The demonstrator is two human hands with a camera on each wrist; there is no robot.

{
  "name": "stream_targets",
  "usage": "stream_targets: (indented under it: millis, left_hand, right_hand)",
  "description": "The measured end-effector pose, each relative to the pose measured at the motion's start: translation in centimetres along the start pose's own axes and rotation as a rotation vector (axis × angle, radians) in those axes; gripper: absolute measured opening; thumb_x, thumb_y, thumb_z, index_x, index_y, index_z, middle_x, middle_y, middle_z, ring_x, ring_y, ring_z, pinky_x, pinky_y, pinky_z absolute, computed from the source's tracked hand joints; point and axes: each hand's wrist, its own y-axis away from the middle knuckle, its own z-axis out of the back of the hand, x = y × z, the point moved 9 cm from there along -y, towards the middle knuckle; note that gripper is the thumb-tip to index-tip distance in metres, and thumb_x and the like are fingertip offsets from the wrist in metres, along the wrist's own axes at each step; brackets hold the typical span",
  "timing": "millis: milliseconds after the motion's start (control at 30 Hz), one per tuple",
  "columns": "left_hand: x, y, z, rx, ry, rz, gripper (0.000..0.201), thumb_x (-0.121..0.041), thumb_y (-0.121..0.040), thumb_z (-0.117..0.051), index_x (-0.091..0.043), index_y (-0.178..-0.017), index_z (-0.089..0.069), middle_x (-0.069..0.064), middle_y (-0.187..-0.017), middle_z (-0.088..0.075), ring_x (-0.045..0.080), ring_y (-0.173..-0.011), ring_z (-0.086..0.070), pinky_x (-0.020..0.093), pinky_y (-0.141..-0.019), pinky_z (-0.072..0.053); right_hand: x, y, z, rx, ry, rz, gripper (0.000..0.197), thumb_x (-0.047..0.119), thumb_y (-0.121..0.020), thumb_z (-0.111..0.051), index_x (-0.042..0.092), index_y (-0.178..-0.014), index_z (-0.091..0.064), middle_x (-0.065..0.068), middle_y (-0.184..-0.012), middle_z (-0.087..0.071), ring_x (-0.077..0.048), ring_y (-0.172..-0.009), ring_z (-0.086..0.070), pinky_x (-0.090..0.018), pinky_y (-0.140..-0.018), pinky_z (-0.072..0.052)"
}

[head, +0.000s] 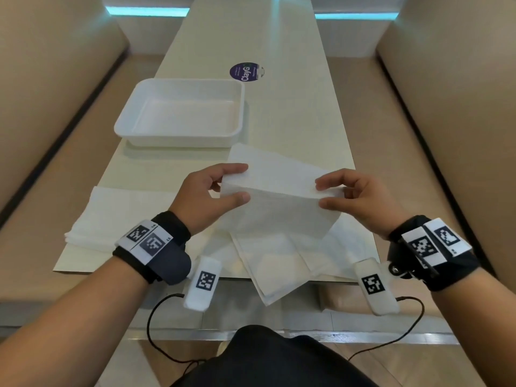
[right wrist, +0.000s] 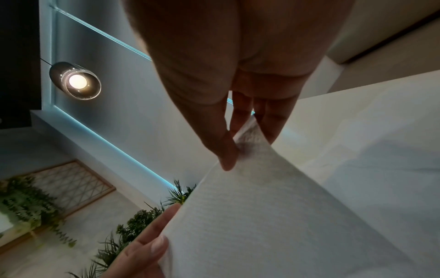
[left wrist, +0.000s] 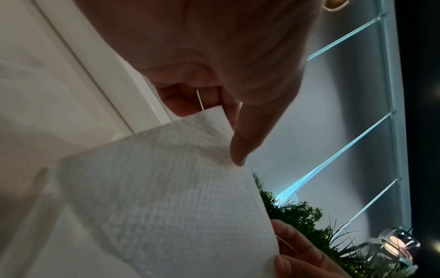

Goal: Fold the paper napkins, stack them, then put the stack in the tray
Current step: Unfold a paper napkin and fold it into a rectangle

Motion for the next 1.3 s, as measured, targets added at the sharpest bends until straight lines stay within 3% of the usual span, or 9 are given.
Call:
stream_targets:
  millis: [100,200,333,433,567,733,900,1067,1300]
  left_hand:
    - [0.1,0.1,-0.3,0.020,0.161,0.042,0.045,-0.030,-0.069,-0.083,-0.041,-0.111,-0.068,0.018,-0.106,-0.069,0.034,-0.098,-0.065,0.041,-0.094,-0.053]
    - [0.4,0.1,-0.5,-0.020,0.212,0.053,0.045,-0.011,-0.076,-0.080,-0.031,-0.114,-0.068,0.008,-0.105,-0.073,0.019,-0.094,-0.068,0.032,-0.090,-0.053]
    - [0.4,0.4,-0.4,-0.033,0.151,0.050,0.031,-0.012,-0.080,-0.076,-0.026,-0.108,-0.071,-0.006,-0.090,-0.073,0.008,-0.085,-0.068,0.019,-0.081,-0.051]
    - [0.3,0.4,-0.1,-0.032,0.057,0.033,0.018,-0.016,-0.084,-0.073,-0.020,-0.101,-0.073,-0.024,-0.066,-0.066,-0.006,-0.069,-0.061,0.009,-0.073,-0.044]
    - [0.3,0.1,0.9,-0.102,-0.015,-0.008,0.008,-0.029,-0.082,-0.074,-0.033,-0.090,-0.074,-0.013,-0.095,-0.064,0.005,-0.090,-0.059,0.019,-0.078,-0.044]
    - [0.0,-0.1,1.0,-0.091,-0.153,-0.038,0.003,-0.037,-0.082,-0.072,-0.037,-0.085,-0.072,-0.024,-0.125,-0.052,0.001,-0.118,-0.041,0.013,-0.095,-0.031]
    - [0.3,0.1,-0.1,-0.046,0.105,0.046,0.008,-0.025,-0.089,-0.066,-0.019,-0.084,-0.069,-0.010,-0.081,-0.069,0.004,-0.073,-0.061,0.016,-0.067,-0.048]
    - [3.7,0.2,-1.8,-0.053,0.233,0.238,0.013,-0.019,-0.091,-0.065,-0.008,-0.096,-0.068,0.001,-0.080,-0.072,0.011,-0.069,-0.069,0.023,-0.059,-0.054]
    - [9.7,2.0,-3.5,-0.007,0.167,0.498,0.028,-0.032,-0.079,-0.078,-0.012,-0.097,-0.070,0.007,-0.093,-0.075,0.026,-0.091,-0.071,0.047,-0.089,-0.055]
  right_hand:
    - [0.3,0.0,0.2,0.009,-0.076,0.005,0.037,0.016,-0.072,-0.080,0.033,-0.102,-0.066,0.003,-0.110,-0.069,-0.023,-0.085,-0.064,-0.039,-0.091,-0.054]
    - [0.4,0.1,-0.4,0.057,-0.089,0.008,0.053,0.037,-0.053,-0.087,0.039,-0.102,-0.067,0.003,-0.113,-0.067,-0.028,-0.086,-0.065,-0.040,-0.091,-0.054]
    - [0.3,-0.1,-0.2,0.003,0.004,0.016,0.036,0.010,-0.068,-0.083,0.034,-0.092,-0.071,0.002,-0.104,-0.071,-0.036,-0.092,-0.064,-0.049,-0.092,-0.052]
    - [-0.1,0.0,-0.3,0.010,0.101,0.000,0.023,0.014,-0.077,-0.077,0.031,-0.092,-0.072,-0.003,-0.098,-0.073,-0.037,-0.095,-0.062,-0.047,-0.092,-0.052]
    - [-0.5,0.1,-0.2,-0.007,0.134,-0.019,0.015,0.020,-0.087,-0.066,0.032,-0.093,-0.074,0.002,-0.091,-0.075,-0.021,-0.091,-0.067,-0.039,-0.092,-0.053]
    - [0.2,0.1,0.1,-0.046,0.202,0.001,0.013,0.021,-0.091,-0.061,0.028,-0.089,-0.072,0.012,-0.092,-0.072,-0.005,-0.087,-0.062,-0.030,-0.088,-0.048]
    - [-0.2,-0.2,0.1,-0.039,0.059,-0.023,0.011,0.013,-0.093,-0.057,0.015,-0.088,-0.067,-0.002,-0.084,-0.069,-0.015,-0.078,-0.061,-0.043,-0.085,-0.050]
    - [-3.1,-0.8,0.1,-0.109,0.120,-0.153,0.010,0.019,-0.092,-0.058,0.017,-0.096,-0.067,-0.022,-0.077,-0.057,-0.022,-0.068,-0.054,-0.034,-0.065,-0.046]
    - [-7.9,-0.4,-1.4,-0.032,0.339,-0.362,0.023,0.020,-0.085,-0.067,0.020,-0.106,-0.058,-0.005,-0.089,-0.061,-0.023,-0.068,-0.064,-0.037,-0.070,-0.055]
